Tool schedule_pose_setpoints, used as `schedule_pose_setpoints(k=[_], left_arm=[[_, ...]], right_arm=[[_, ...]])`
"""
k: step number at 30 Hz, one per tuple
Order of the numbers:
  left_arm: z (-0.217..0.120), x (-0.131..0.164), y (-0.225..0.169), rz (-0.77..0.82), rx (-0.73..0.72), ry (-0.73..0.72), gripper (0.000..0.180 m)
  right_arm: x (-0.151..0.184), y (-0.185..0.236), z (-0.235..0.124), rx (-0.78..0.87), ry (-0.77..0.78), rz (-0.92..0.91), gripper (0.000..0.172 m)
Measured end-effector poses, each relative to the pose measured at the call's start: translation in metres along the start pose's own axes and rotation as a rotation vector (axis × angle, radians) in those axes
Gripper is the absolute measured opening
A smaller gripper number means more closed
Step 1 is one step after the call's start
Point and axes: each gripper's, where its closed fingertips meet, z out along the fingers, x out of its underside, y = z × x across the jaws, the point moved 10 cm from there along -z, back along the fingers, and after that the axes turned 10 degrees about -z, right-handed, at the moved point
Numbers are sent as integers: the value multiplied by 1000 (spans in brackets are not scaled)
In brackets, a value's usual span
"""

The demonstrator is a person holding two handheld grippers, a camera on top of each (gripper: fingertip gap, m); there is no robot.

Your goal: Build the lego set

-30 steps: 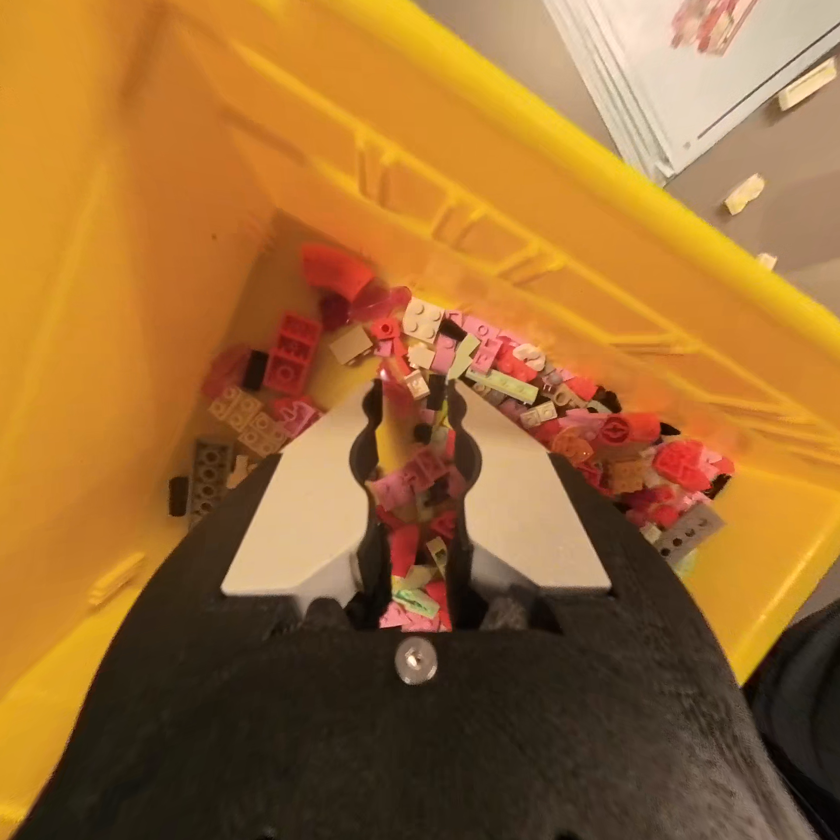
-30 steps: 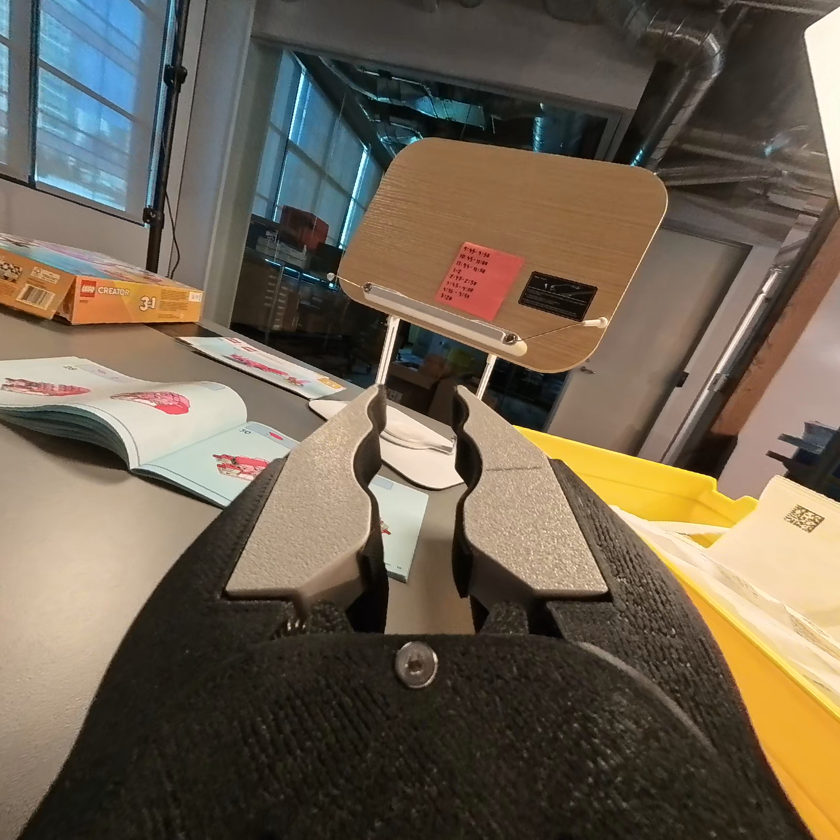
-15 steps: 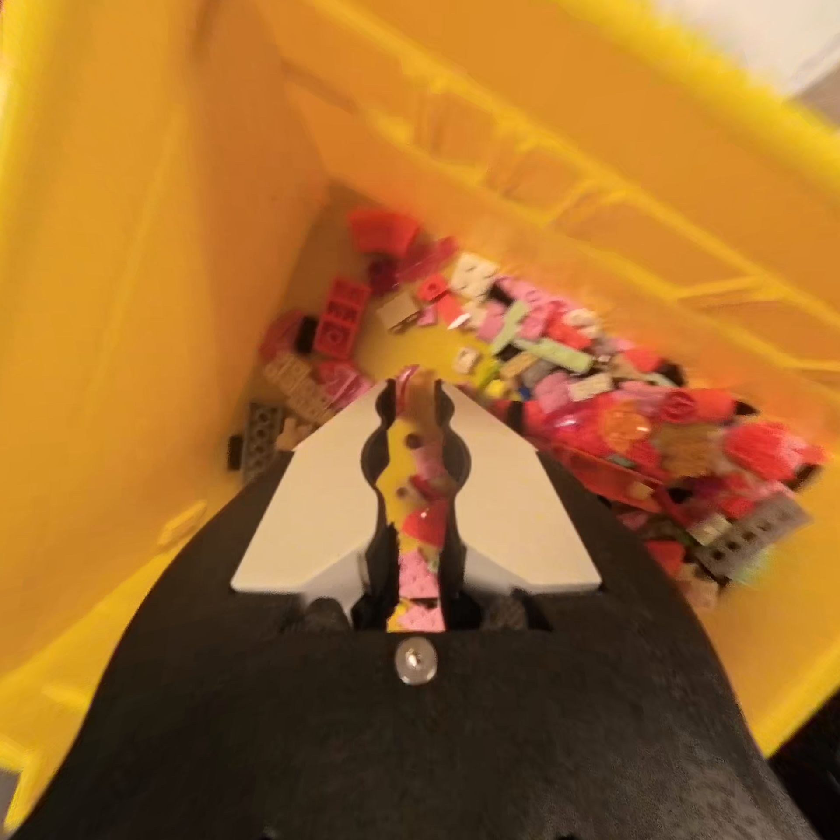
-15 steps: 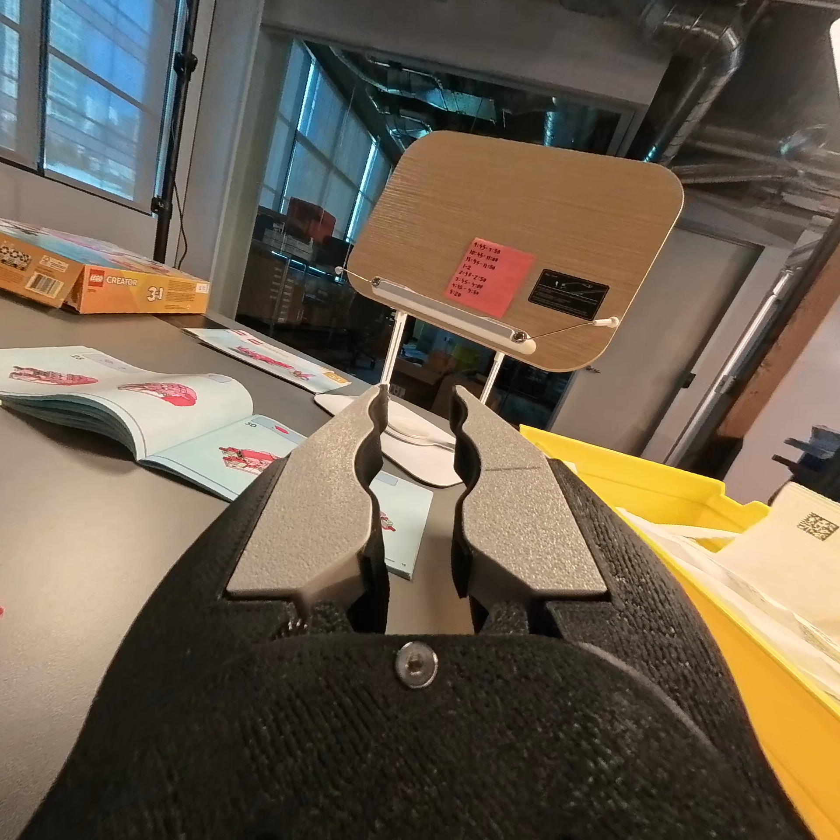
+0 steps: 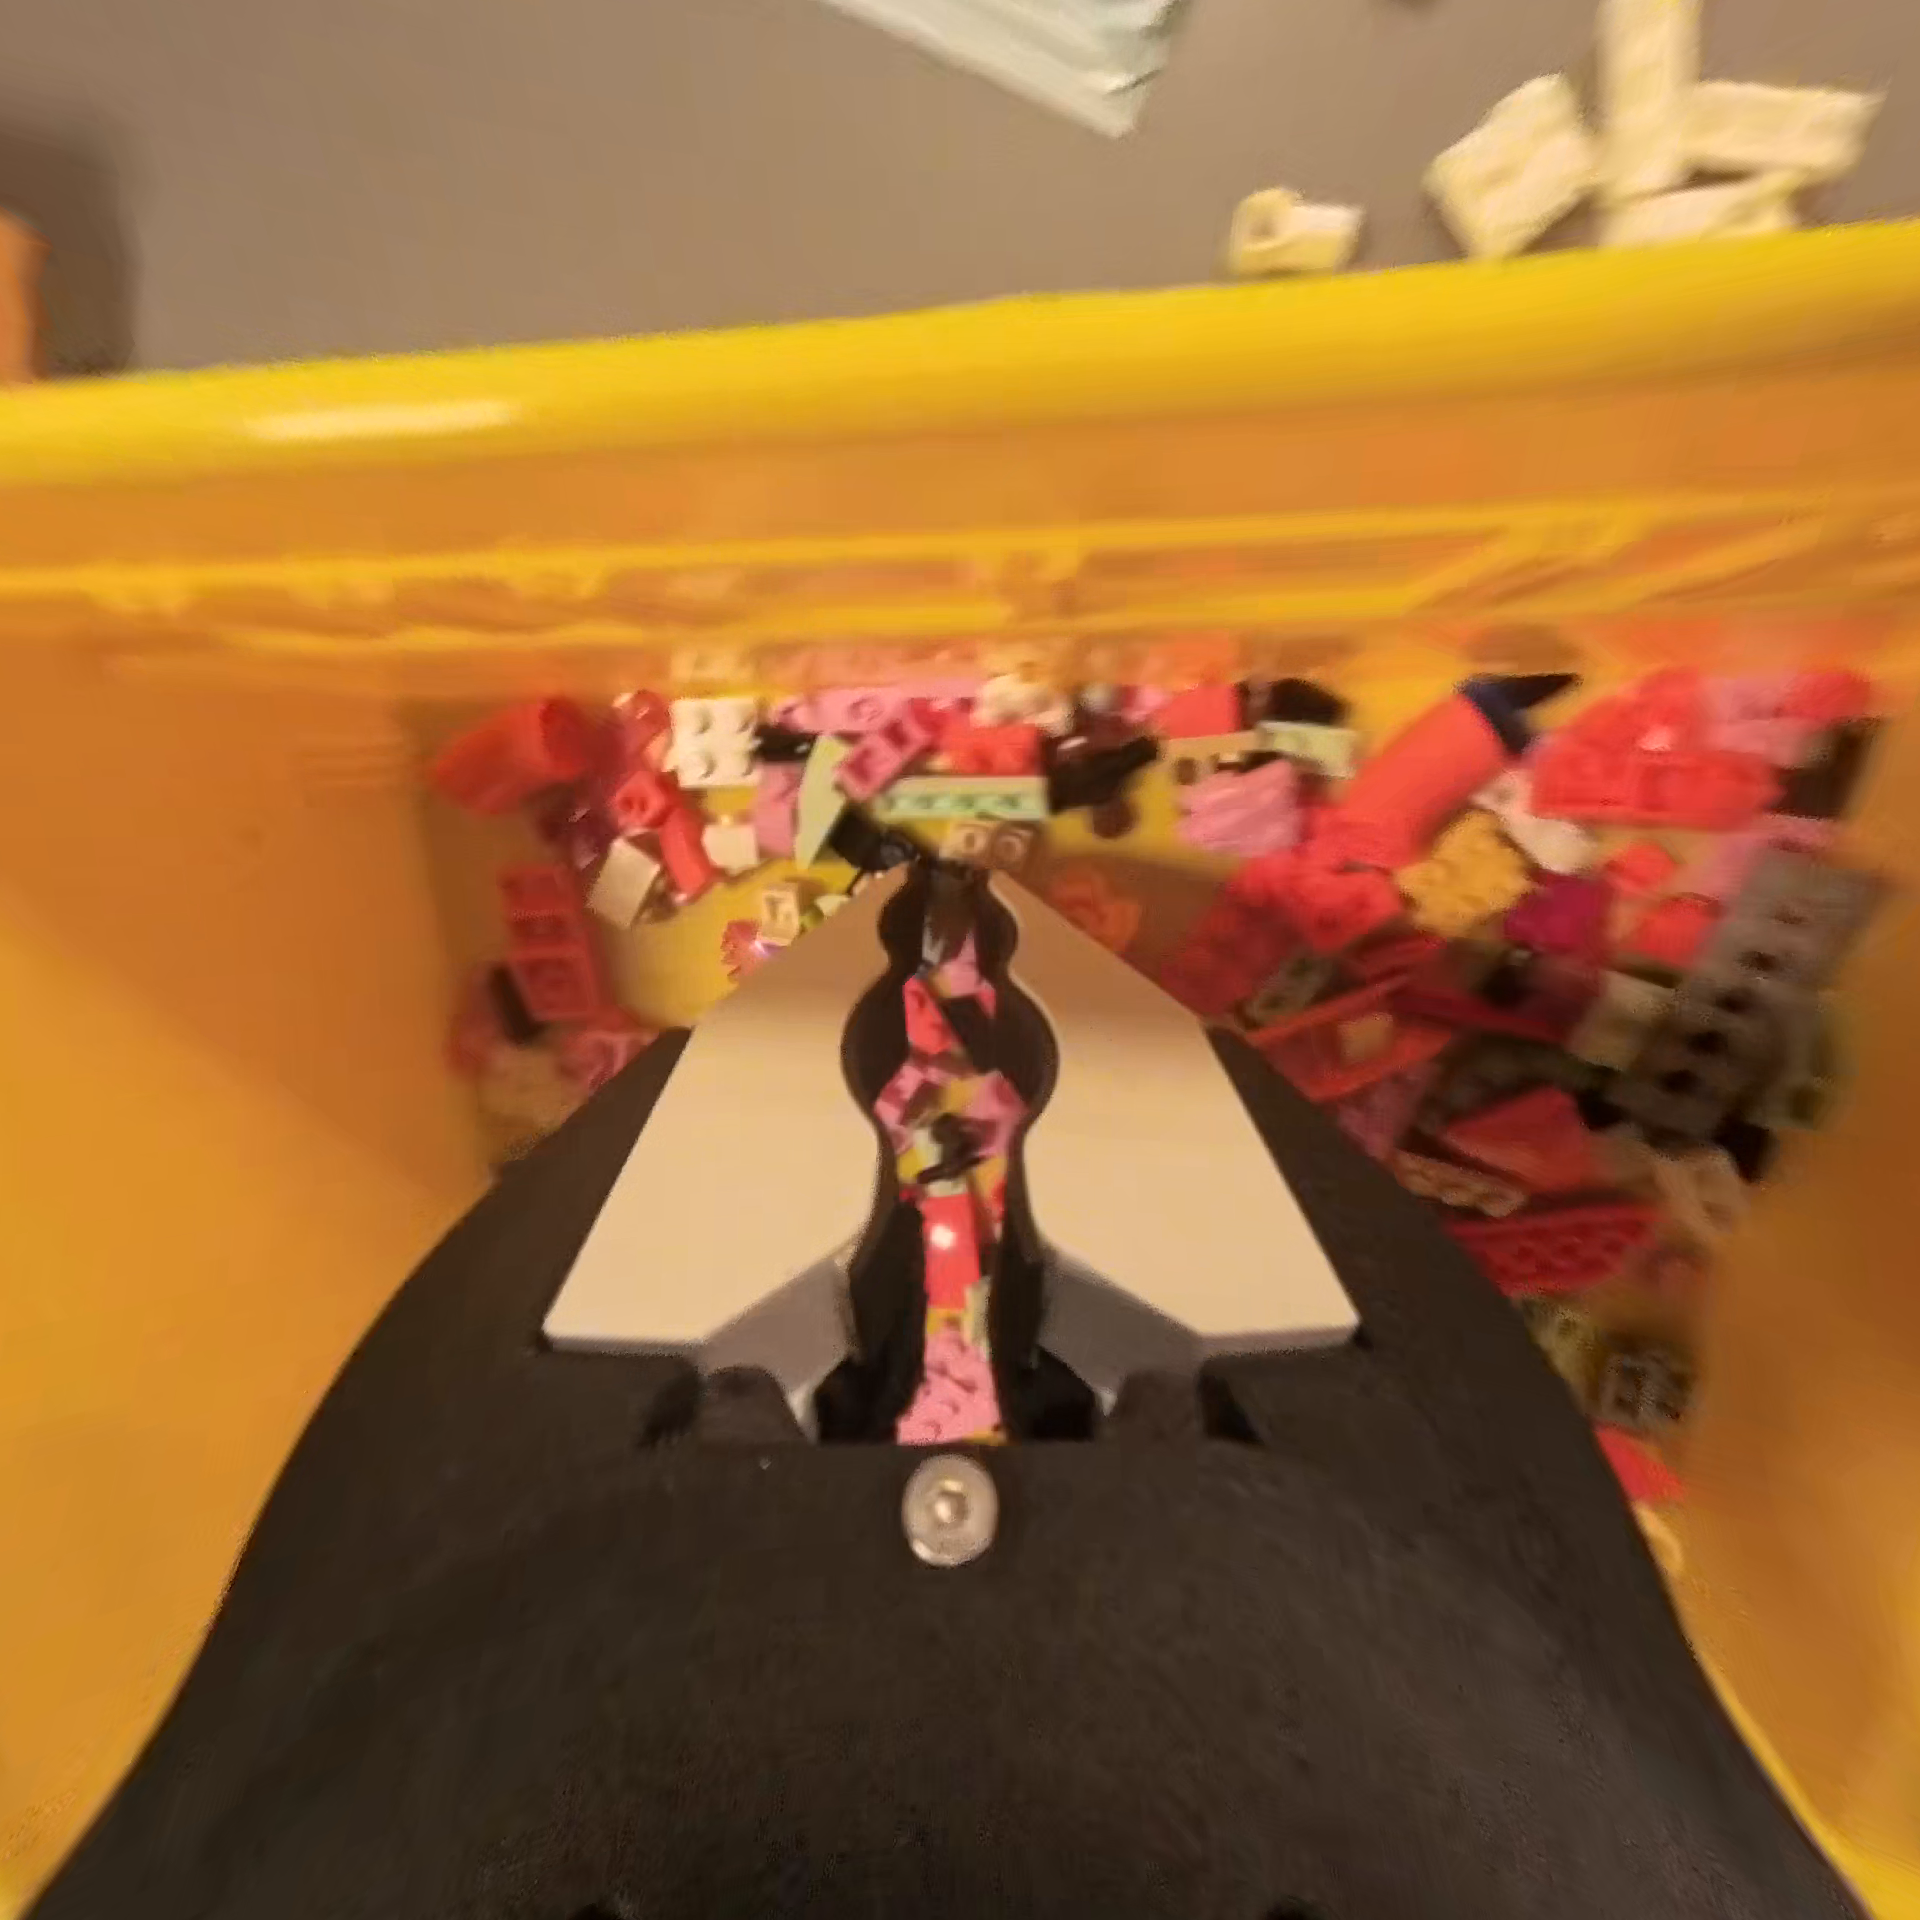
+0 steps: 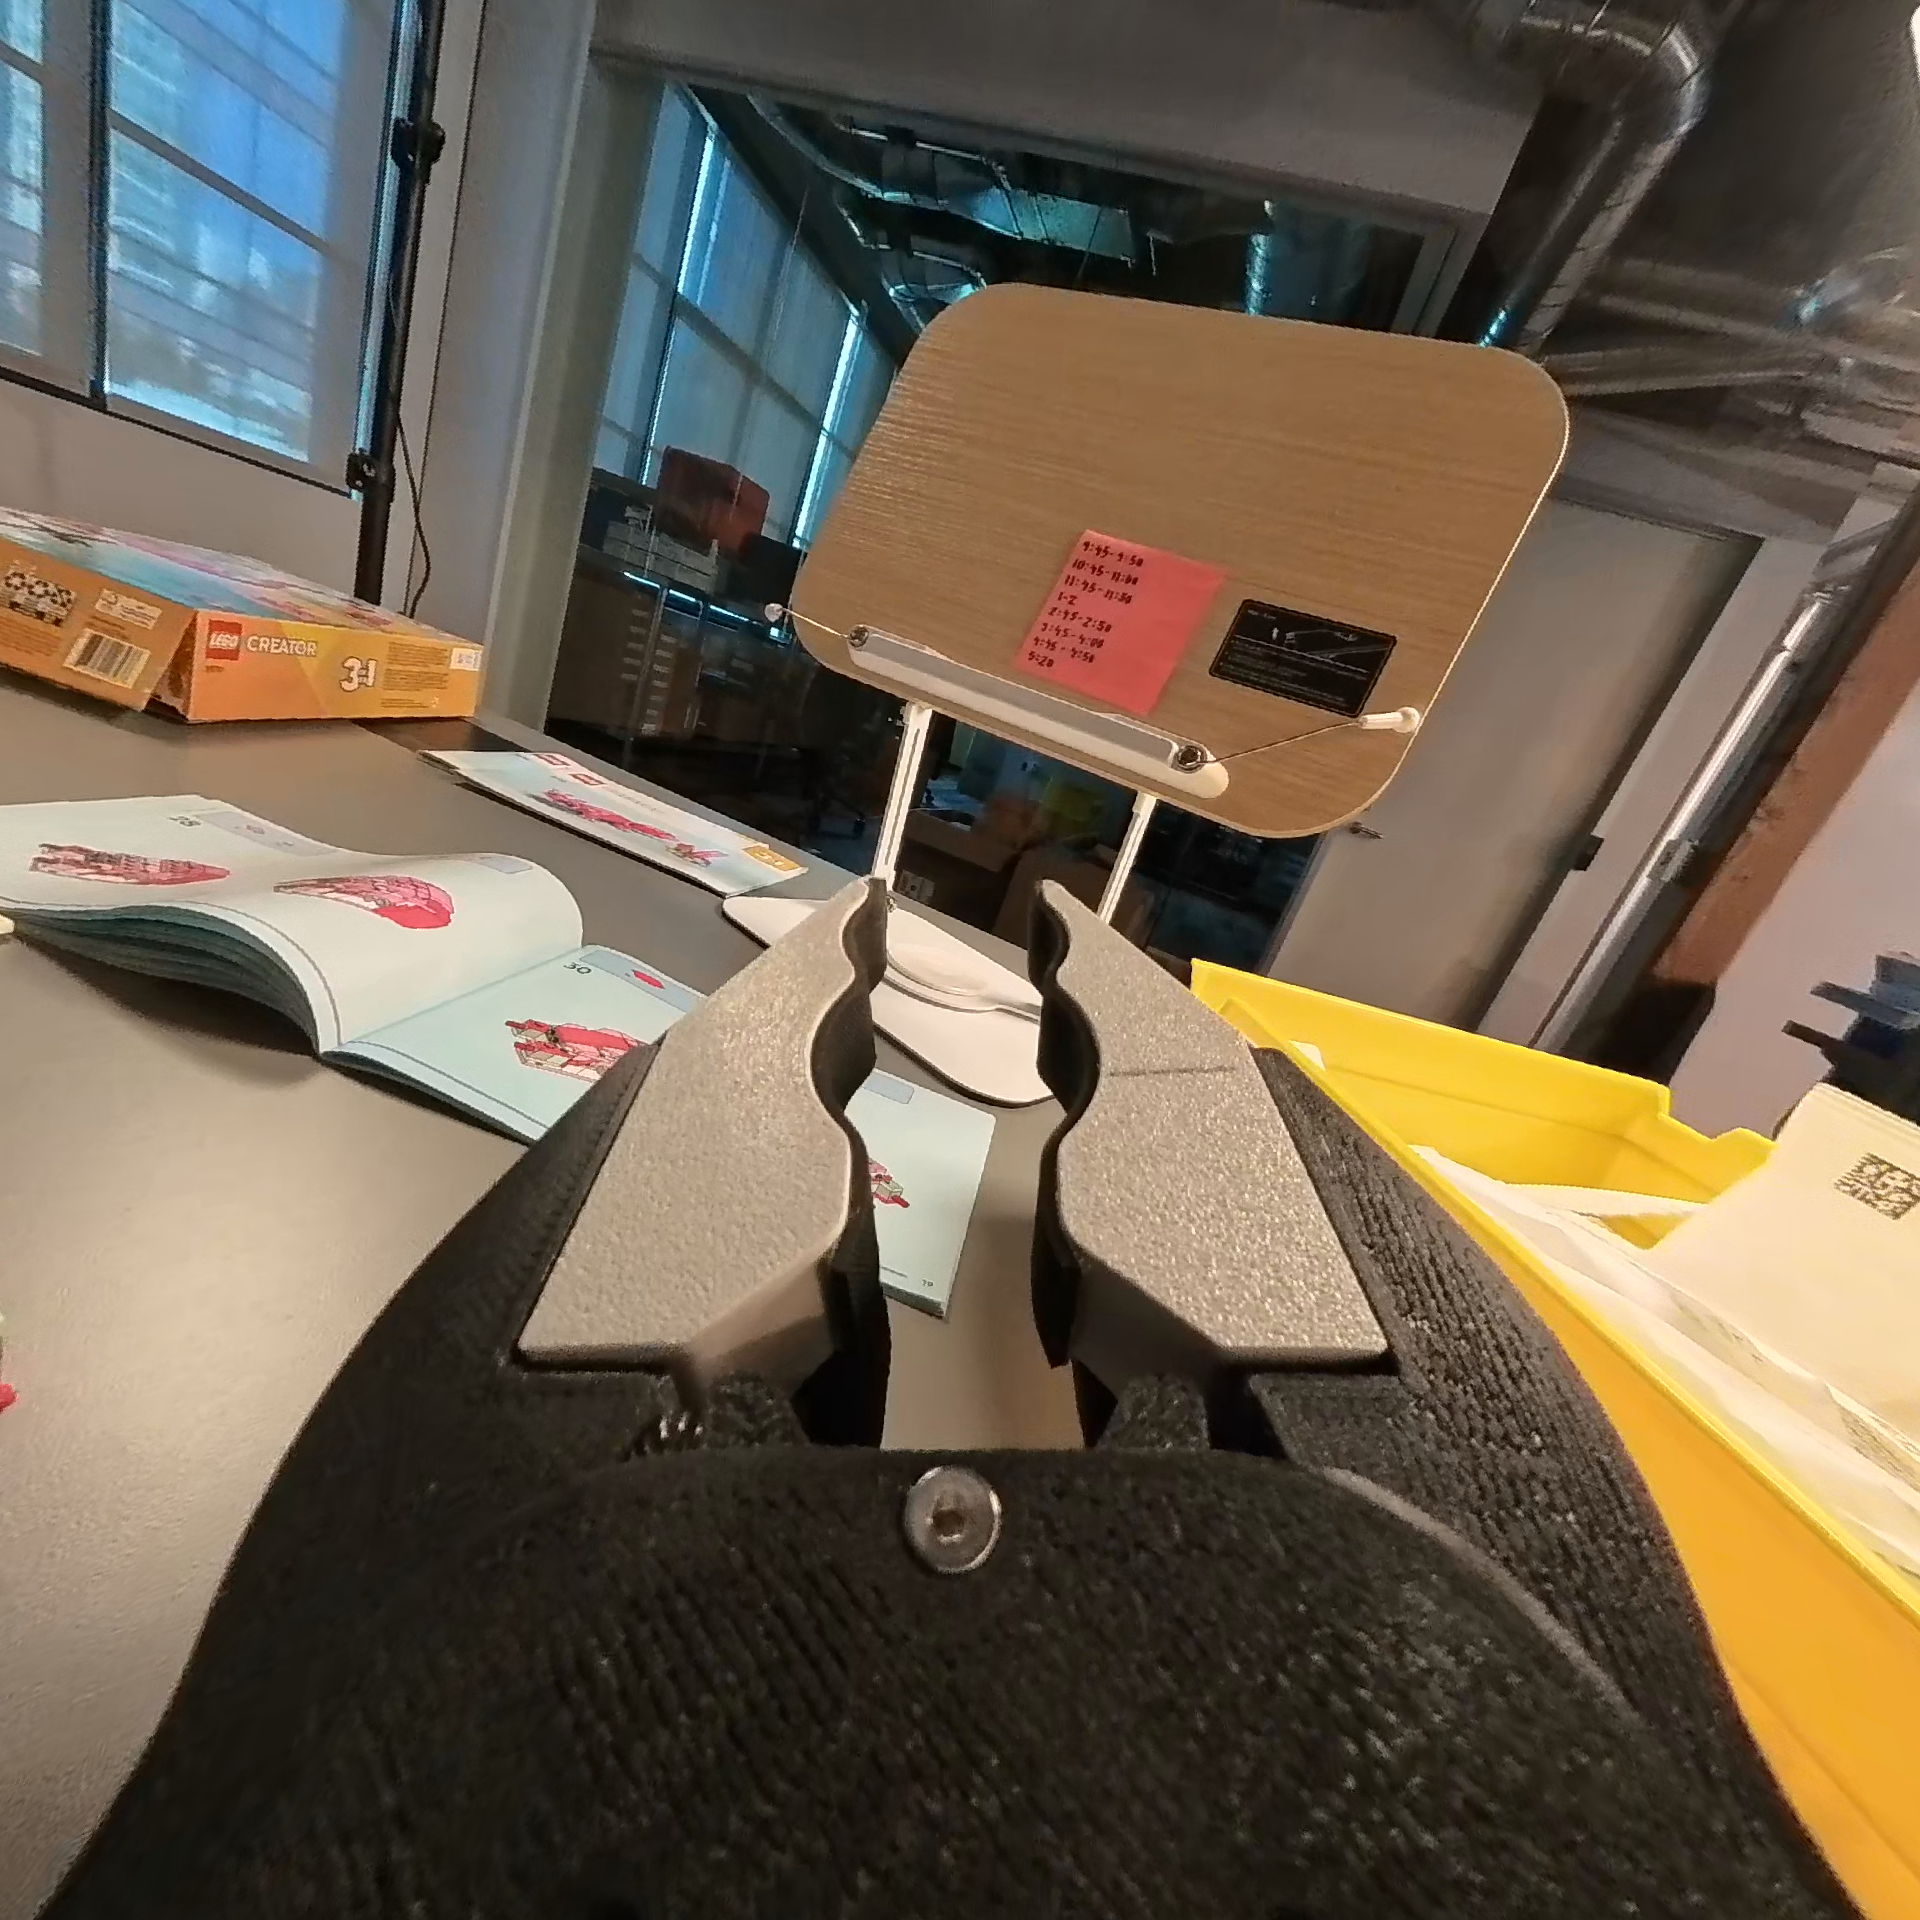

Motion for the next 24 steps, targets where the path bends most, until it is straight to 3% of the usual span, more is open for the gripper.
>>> schedule_pose_setpoints(k=[5, 6, 10, 13, 20, 24], left_arm=[[0, 8, 23, -170, -107, 18, 9], [0, 8, 22, -185, -66, -5, 12], [-8, -1, -1, -157, 365, -153, 36], [-8, -2, -11, -102, 458, -141, 54], [0, -4, -26, 42, 379, -59, 90], [5, -7, -34, 136, 262, -11, 98]], right_arm=[[0, 0, 0, -4, 0, 2, 25], [0, 0, 0, -5, -1, 2, 25], [0, 0, 0, -8, -3, 12, 25], [0, 0, 0, -8, -3, 21, 25], [0, -1, 0, -10, -2, 24, 25], [0, -1, 0, -9, 0, 22, 25]])
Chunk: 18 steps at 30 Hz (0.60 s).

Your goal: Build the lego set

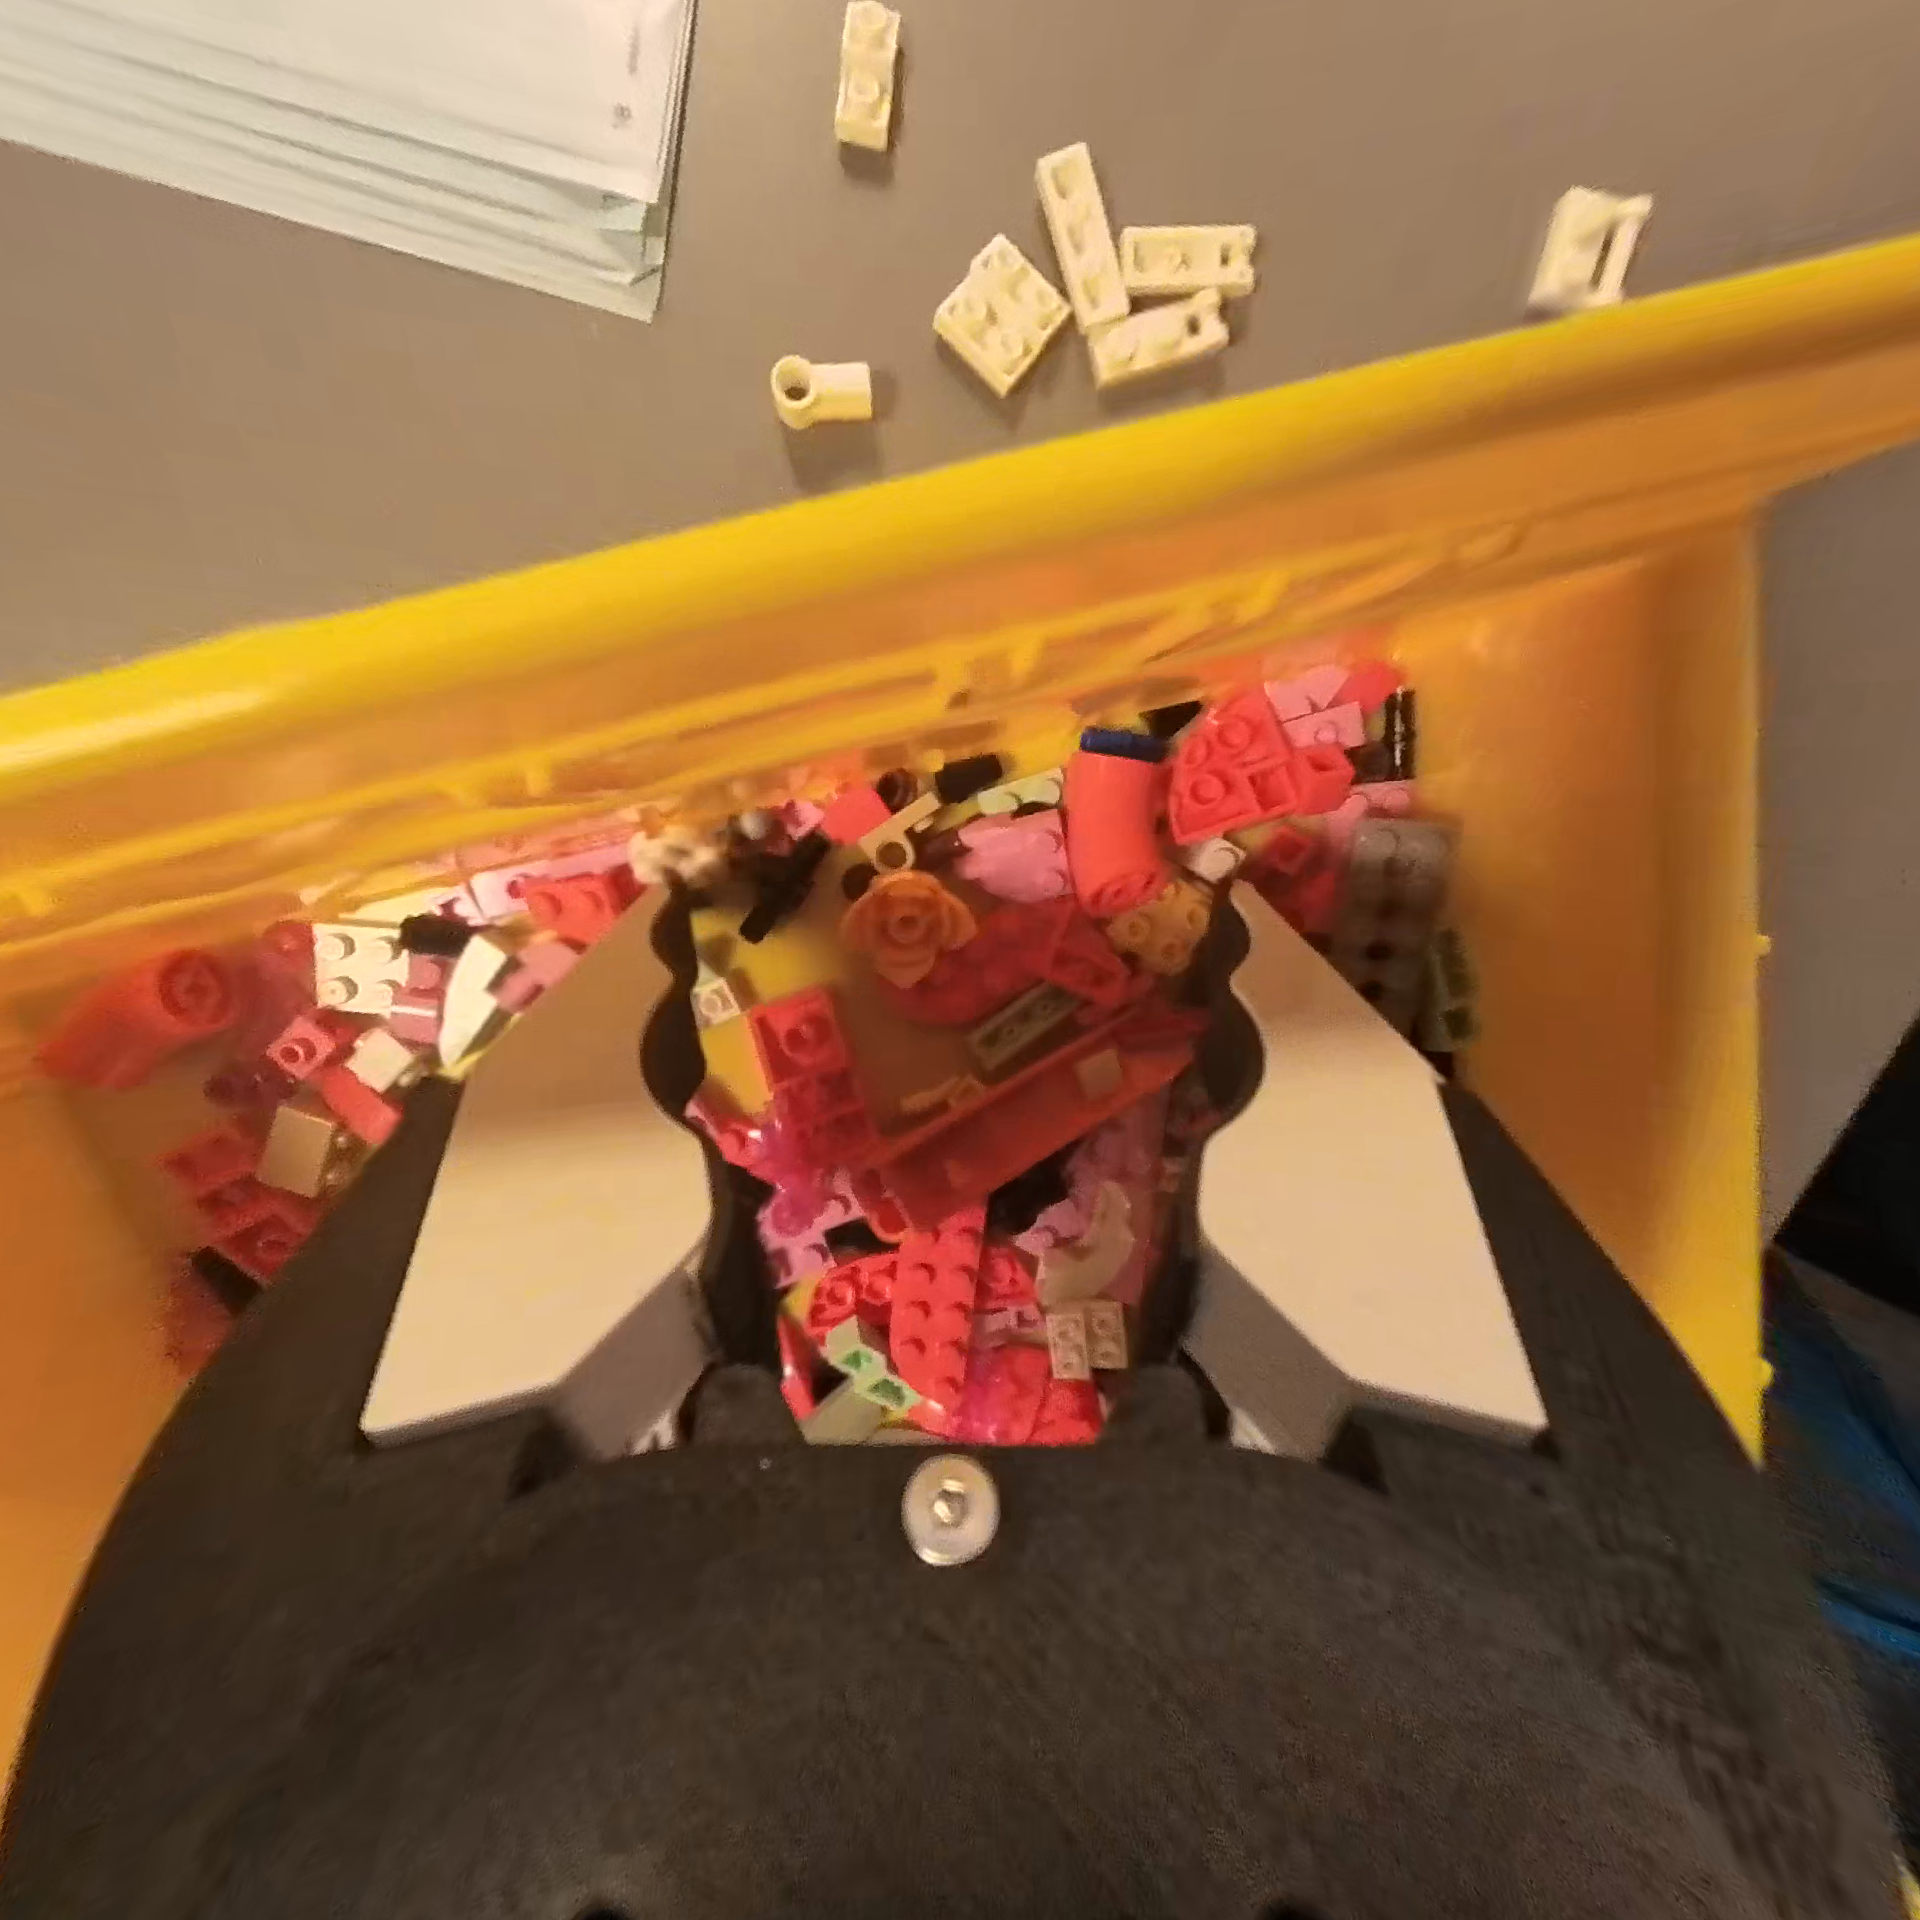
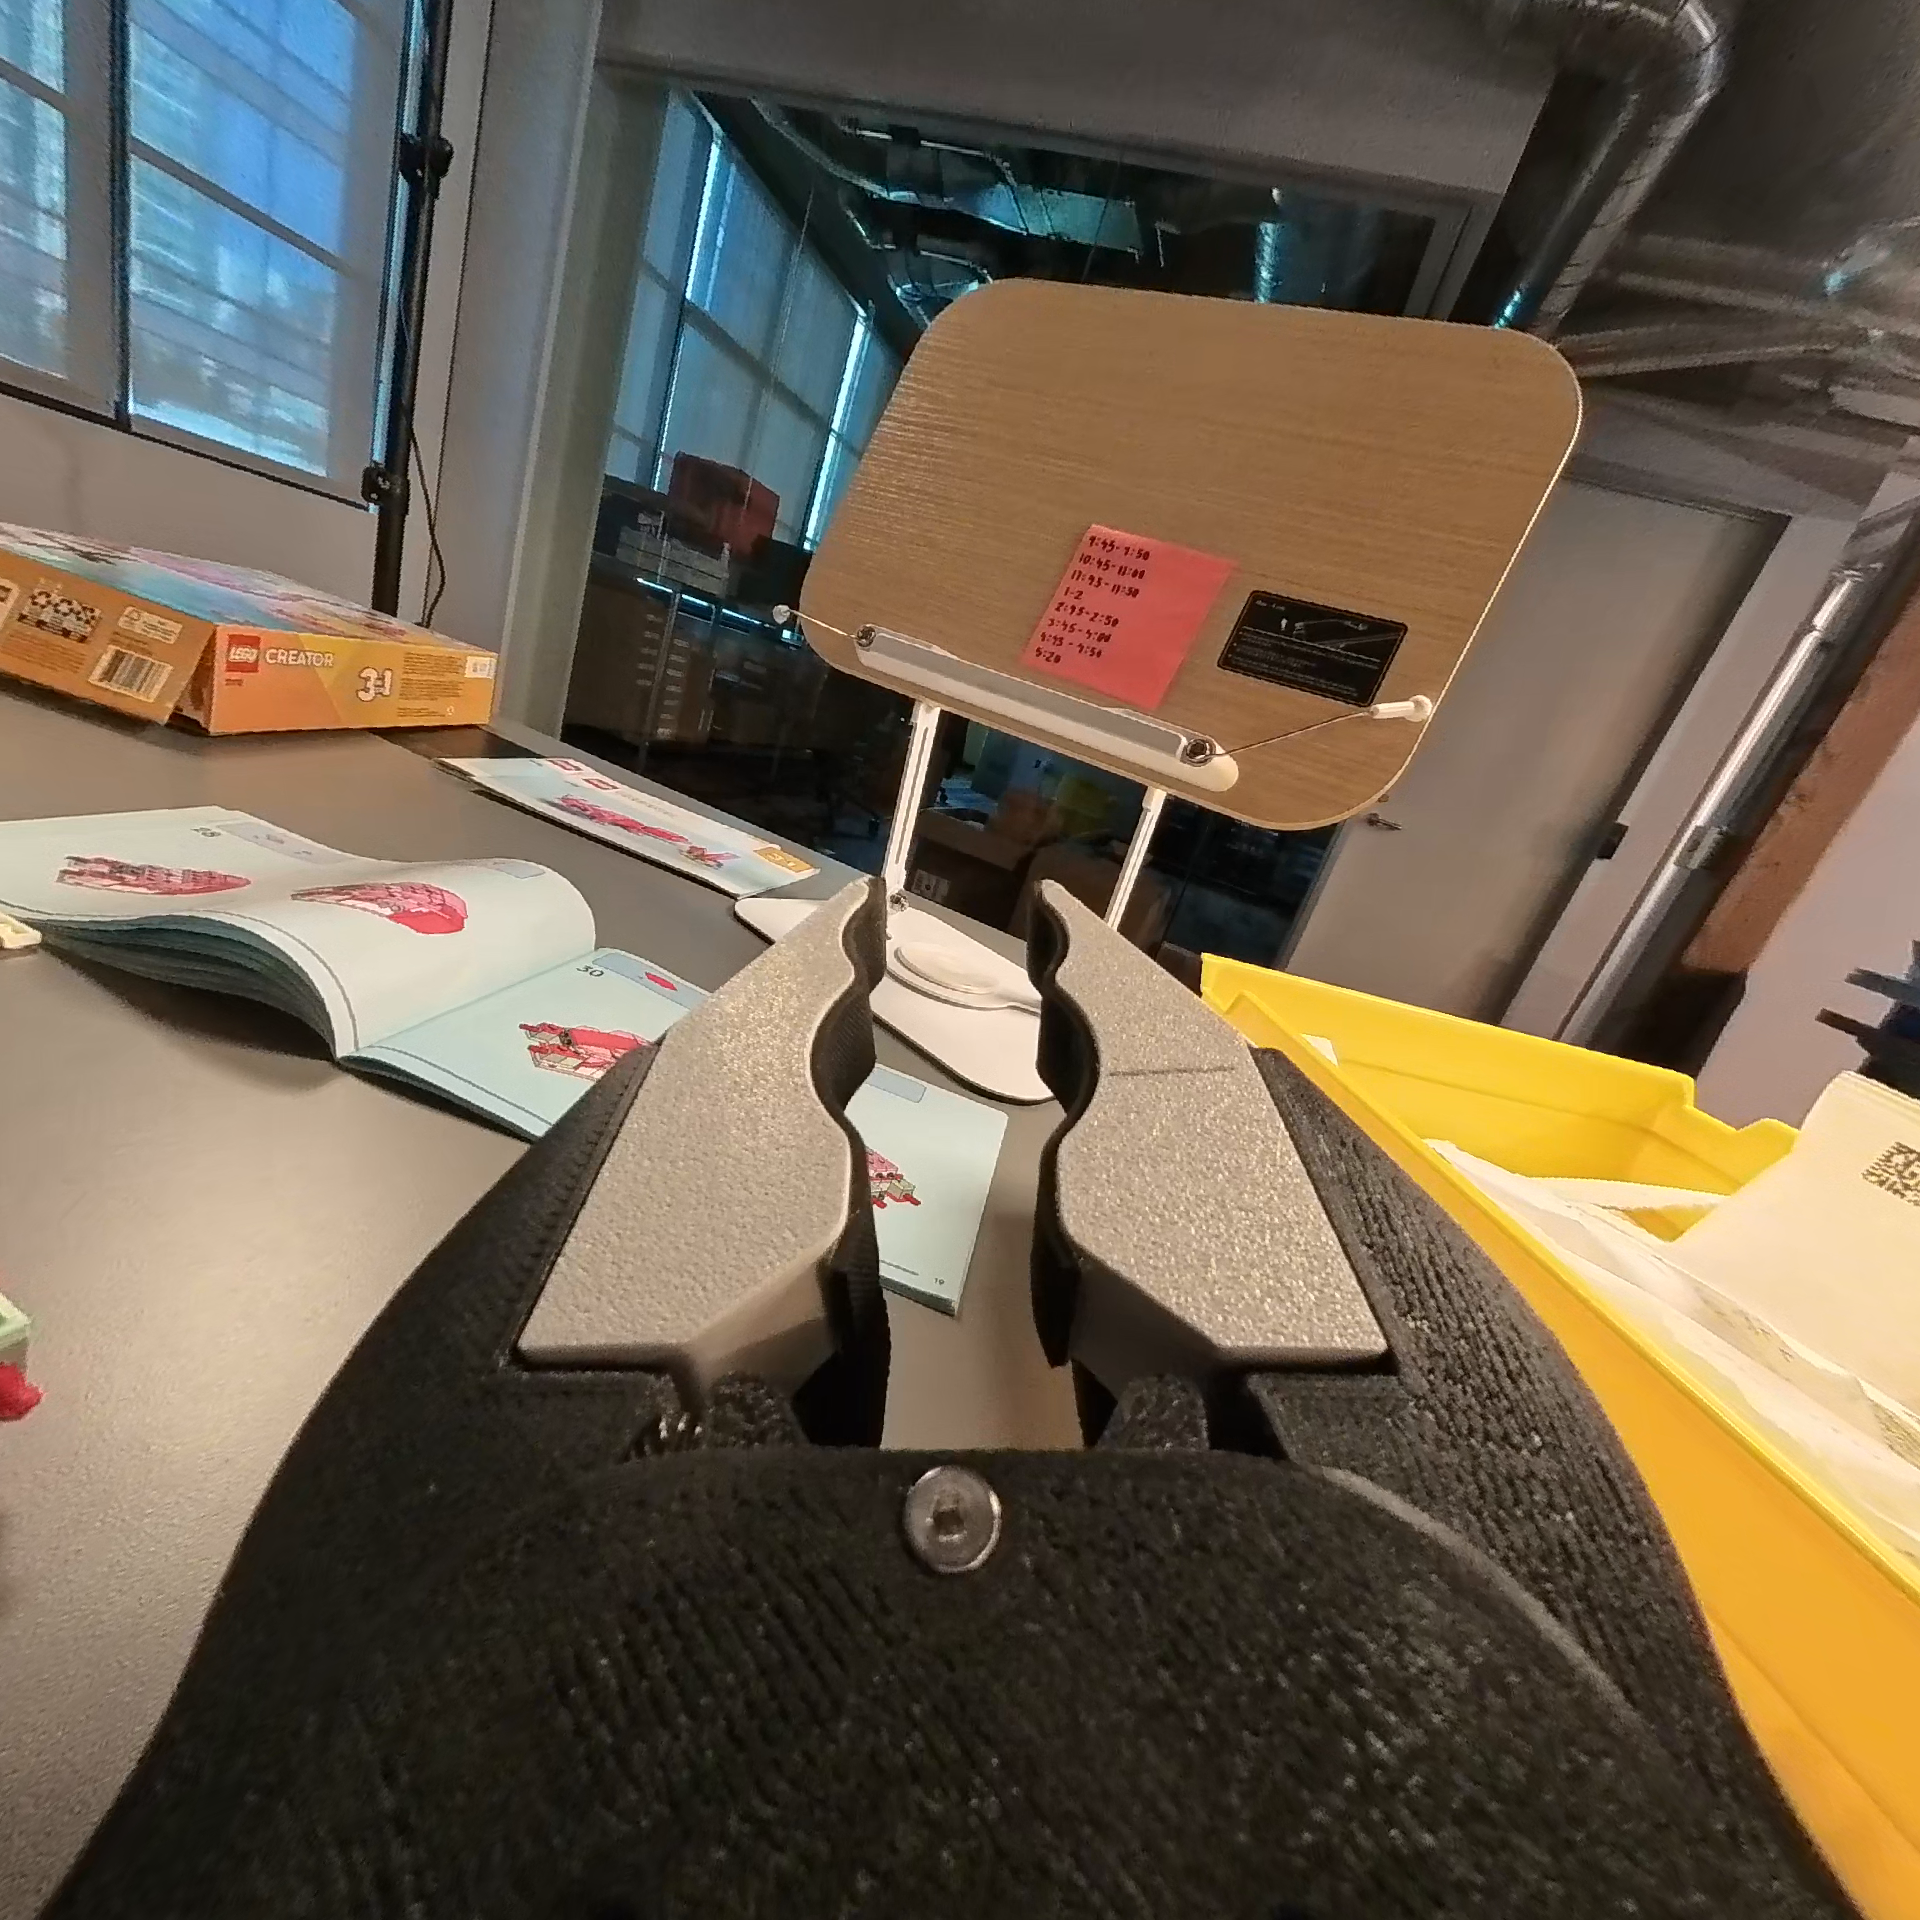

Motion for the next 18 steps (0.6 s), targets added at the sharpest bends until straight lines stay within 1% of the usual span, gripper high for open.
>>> schedule_pose_setpoints(k=[2, 3, 5, 7, 8, 11, 13, 14, 16, 18], left_arm=[[0, -1, -1, 11, -26, -7, 97], [0, -2, 1, 18, -64, -19, 101], [-3, -3, 10, -8, -189, -16, 92], [-9, -2, 21, -62, -308, -28, 78], [-11, 0, 27, -91, -365, -23, 75], [-19, 9, 44, -218, -522, 14, 68], [-27, 13, 54, -307, -610, 3, 65], [-31, 14, 57, -341, -617, -27, 66], [-41, 14, 60, -382, -604, -99, 75], [-49, 13, 55, -400, -517, -143, 82]], right_arm=[[0, 0, 0, 0, 1, -1, 25], [0, 0, 0, 0, 2, -2, 25], [0, 0, 0, -1, 3, -4, 25], [0, 1, 0, -2, 5, -6, 25], [0, 1, 0, -2, 4, -6, 25], [0, 1, 0, -3, 5, -5, 25], [0, 1, 1, -5, 5, -5, 25], [0, 1, 1, -6, 5, -5, 25], [0, 1, 0, -4, 5, -4, 25], [0, 1, 1, -5, 5, -2, 25]])
